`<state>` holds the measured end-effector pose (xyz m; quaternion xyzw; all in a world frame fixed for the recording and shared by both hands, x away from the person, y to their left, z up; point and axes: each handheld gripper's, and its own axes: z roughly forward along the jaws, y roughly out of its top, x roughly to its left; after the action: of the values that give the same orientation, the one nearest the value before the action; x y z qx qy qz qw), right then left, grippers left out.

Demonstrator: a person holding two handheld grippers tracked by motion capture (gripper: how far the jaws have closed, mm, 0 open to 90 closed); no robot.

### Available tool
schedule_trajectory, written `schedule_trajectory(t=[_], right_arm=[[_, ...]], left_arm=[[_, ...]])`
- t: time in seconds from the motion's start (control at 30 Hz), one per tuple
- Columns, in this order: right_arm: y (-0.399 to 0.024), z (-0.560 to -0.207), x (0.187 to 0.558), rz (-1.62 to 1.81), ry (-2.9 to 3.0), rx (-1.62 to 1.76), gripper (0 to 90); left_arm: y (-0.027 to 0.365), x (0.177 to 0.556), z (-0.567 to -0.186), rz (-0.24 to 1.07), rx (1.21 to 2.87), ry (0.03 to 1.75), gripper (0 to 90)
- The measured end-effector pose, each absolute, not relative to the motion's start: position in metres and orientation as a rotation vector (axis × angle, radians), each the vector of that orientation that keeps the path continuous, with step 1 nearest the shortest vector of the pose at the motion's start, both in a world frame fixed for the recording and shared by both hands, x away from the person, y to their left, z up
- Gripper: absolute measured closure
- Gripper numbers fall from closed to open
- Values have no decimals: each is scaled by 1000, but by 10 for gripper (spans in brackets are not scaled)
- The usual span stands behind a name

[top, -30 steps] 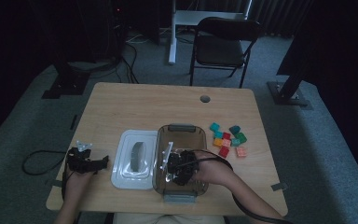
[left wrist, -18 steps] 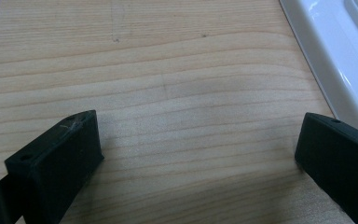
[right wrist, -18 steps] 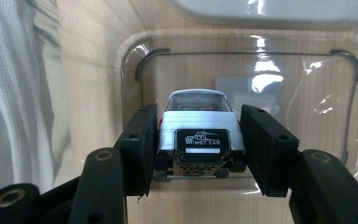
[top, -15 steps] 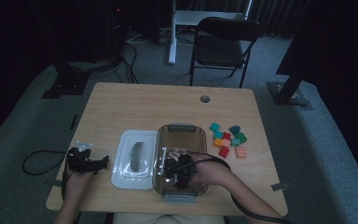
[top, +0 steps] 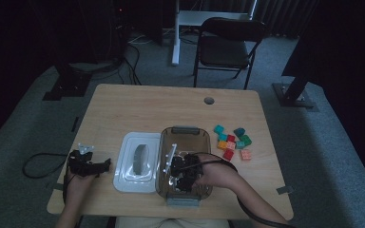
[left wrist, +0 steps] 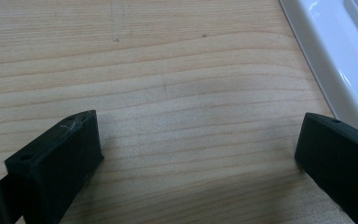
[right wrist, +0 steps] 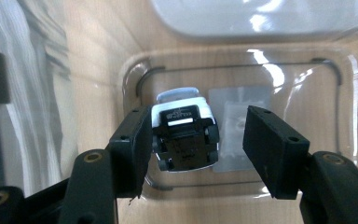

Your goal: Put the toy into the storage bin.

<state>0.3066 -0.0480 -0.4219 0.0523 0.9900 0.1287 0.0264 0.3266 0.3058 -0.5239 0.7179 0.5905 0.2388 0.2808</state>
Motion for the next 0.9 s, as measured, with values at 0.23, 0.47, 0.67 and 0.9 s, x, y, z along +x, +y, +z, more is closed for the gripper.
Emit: schedule_trajectory(t=[0.23, 0.47, 0.67, 0.9], right_arm=[[-64, -407, 307, 547, 3016, 237, 412], [-93, -394, 313, 776, 2943, 385, 395], [-128, -379, 318, 973, 2821, 520, 394], [-169, -367, 322, 1077, 2676, 695, 370]], left_arm=[[306, 327, -524, 640, 1924, 1583, 8], [306, 327, -524, 640, 1925, 1582, 8], [306, 327, -524, 640, 1925, 1582, 8], [306, 327, -524, 638, 1927, 1582, 8]])
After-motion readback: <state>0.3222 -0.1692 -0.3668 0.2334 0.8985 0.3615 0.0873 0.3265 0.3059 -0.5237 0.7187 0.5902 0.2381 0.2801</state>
